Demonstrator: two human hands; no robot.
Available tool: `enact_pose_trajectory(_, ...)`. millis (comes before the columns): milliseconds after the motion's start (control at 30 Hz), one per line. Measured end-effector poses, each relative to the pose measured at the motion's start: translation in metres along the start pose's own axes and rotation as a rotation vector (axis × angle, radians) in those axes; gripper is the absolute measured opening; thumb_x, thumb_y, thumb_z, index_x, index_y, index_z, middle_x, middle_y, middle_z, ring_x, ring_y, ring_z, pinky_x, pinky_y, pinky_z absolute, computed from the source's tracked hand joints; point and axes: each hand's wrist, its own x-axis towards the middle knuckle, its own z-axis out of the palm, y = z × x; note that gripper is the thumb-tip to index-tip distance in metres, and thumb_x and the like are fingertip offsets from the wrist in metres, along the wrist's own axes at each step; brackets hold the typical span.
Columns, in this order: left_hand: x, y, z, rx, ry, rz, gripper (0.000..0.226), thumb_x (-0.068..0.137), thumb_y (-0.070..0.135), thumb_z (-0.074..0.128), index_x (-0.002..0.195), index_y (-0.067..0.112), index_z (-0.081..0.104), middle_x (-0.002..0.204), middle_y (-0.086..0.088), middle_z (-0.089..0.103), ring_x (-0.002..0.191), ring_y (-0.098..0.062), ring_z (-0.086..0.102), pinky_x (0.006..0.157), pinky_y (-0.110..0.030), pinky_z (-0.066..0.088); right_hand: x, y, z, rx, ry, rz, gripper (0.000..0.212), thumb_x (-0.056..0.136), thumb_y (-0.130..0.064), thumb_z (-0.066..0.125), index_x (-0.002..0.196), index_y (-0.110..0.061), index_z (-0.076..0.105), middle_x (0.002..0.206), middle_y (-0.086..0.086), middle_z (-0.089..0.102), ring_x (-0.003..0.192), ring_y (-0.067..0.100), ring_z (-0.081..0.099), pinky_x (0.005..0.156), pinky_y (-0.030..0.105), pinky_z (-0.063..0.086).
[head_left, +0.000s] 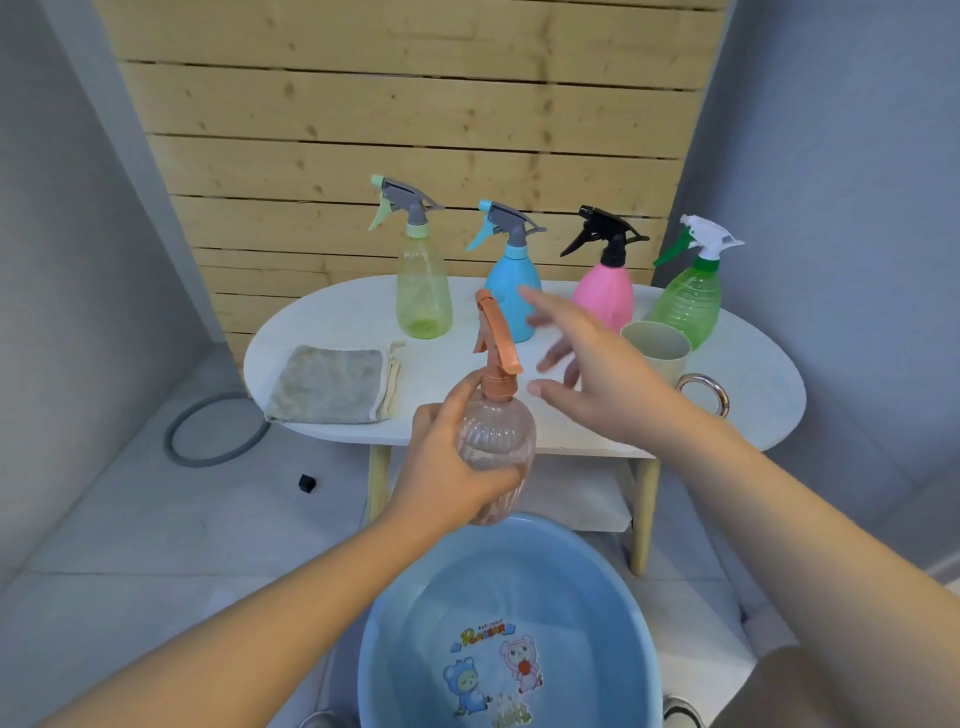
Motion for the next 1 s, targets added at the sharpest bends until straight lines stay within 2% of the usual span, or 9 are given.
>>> enact_pose_trajectory(100, 0.001, -0.003, -0.003, 0.047, -0.048, 0.005, 0.087, 0.060, 0.025, 0.080, 0.126, 0.057, 0.033, 0.116, 0.001, 0.044, 0.096, 0.022, 0.043, 0.079, 0.006, 0.032, 0.008, 0.000, -0.010, -0.208, -0.064, -0.209, 0.067, 0.084, -0.004, 0.066, 0.137, -0.037, 0.040, 0.148, -0.015, 0.020, 0.122, 0.012, 0.041, 0.089, 0.021, 0.037)
enact_pose_trajectory(200, 0.001, -0.007, -0.002, 0.096, -0.105, 0.019, 0.089, 0.062, 0.021, 0.081, 0.125, 0.057, 0.029, 0.117, 0.002, 0.042, 0.093, 0.030, 0.038, 0.074, 0.009, 0.028, 0.017, -0.004, -0.008, -0.313, -0.092, -0.207, 0.039, 0.087, 0.002, 0.058, 0.119, -0.021, 0.061, 0.148, -0.012, 0.034, 0.126, 0.013, 0.041, 0.089, 0.016, 0.033)
enact_pose_trajectory(300, 0.000, -0.008, -0.002, 0.088, -0.105, 0.001, 0.087, 0.055, 0.026, 0.076, 0.121, 0.060, 0.030, 0.118, 0.003, 0.041, 0.097, 0.026, 0.040, 0.075, 0.007, 0.031, 0.022, -0.005, -0.007, -0.416, -0.114, -0.210, 0.023, 0.086, -0.015, 0.064, 0.108, -0.021, 0.066, 0.114, -0.001, 0.062, 0.105, 0.021, 0.046, 0.087, 0.027, 0.036)
enact_pose_trajectory(433, -0.002, -0.012, -0.001, 0.111, -0.108, -0.003, 0.093, 0.051, 0.029, 0.073, 0.133, 0.050, 0.034, 0.117, 0.003, 0.041, 0.102, 0.008, 0.047, 0.077, 0.000, 0.037, 0.027, -0.013, -0.012, -0.529, -0.153, -0.074, 0.022, 0.084, -0.043, 0.063, 0.100, -0.029, 0.068, 0.077, -0.003, 0.049, 0.093, 0.021, 0.041, 0.070, 0.027, 0.025)
enact_pose_trajectory(567, -0.005, -0.011, 0.001, 0.122, -0.124, -0.024, 0.092, 0.062, 0.015, 0.078, 0.128, 0.055, 0.030, 0.114, 0.006, 0.038, 0.095, 0.009, 0.044, 0.070, 0.002, 0.035, 0.025, -0.022, -0.004, -0.296, -0.137, 0.098, 0.033, 0.084, -0.035, 0.066, 0.116, -0.032, 0.059, 0.061, -0.017, 0.042, 0.077, 0.016, 0.051, 0.057, 0.026, 0.039)
enact_pose_trajectory(700, -0.006, -0.012, -0.001, 0.148, -0.144, -0.027, 0.089, 0.065, 0.014, 0.078, 0.124, 0.058, 0.027, 0.113, 0.004, 0.036, 0.091, 0.010, 0.043, 0.068, 0.005, 0.033, 0.021, -0.024, 0.001, -0.280, -0.146, 0.174, 0.014, 0.088, -0.031, 0.059, 0.099, -0.031, 0.066, 0.065, -0.014, 0.059, 0.076, 0.013, 0.058, 0.067, 0.027, 0.048)
enact_pose_trajectory(833, -0.004, -0.012, -0.003, 0.133, -0.132, -0.020, 0.090, 0.065, 0.013, 0.077, 0.118, 0.065, 0.026, 0.114, 0.002, 0.037, 0.095, 0.009, 0.044, 0.071, 0.005, 0.034, 0.023, -0.029, -0.014, 0.046, -0.393, 0.305, 0.030, 0.096, -0.024, 0.043, 0.089, -0.008, 0.068, 0.064, 0.001, 0.065, 0.062, 0.017, 0.057, 0.071, 0.029, 0.046)
enact_pose_trajectory(900, -0.004, -0.013, -0.005, 0.128, -0.141, -0.019, 0.089, 0.066, 0.014, 0.077, 0.119, 0.065, 0.027, 0.114, 0.001, 0.038, 0.096, 0.007, 0.047, 0.071, 0.004, 0.036, 0.023, -0.024, -0.025, 0.157, -0.474, 0.351, 0.029, 0.094, -0.012, 0.040, 0.105, -0.013, 0.066, 0.065, -0.001, 0.063, 0.061, 0.010, 0.054, 0.072, 0.027, 0.044)
enact_pose_trajectory(1000, -0.004, -0.014, -0.008, 0.115, -0.162, -0.006, 0.089, 0.066, 0.014, 0.078, 0.119, 0.065, 0.028, 0.114, 0.000, 0.039, 0.098, 0.006, 0.047, 0.070, 0.006, 0.034, 0.020, -0.009, -0.033, 0.173, -0.609, 0.304, 0.059, 0.089, 0.011, 0.033, 0.133, -0.026, 0.047, 0.095, -0.002, 0.064, 0.085, 0.009, 0.058, 0.075, 0.019, 0.044)
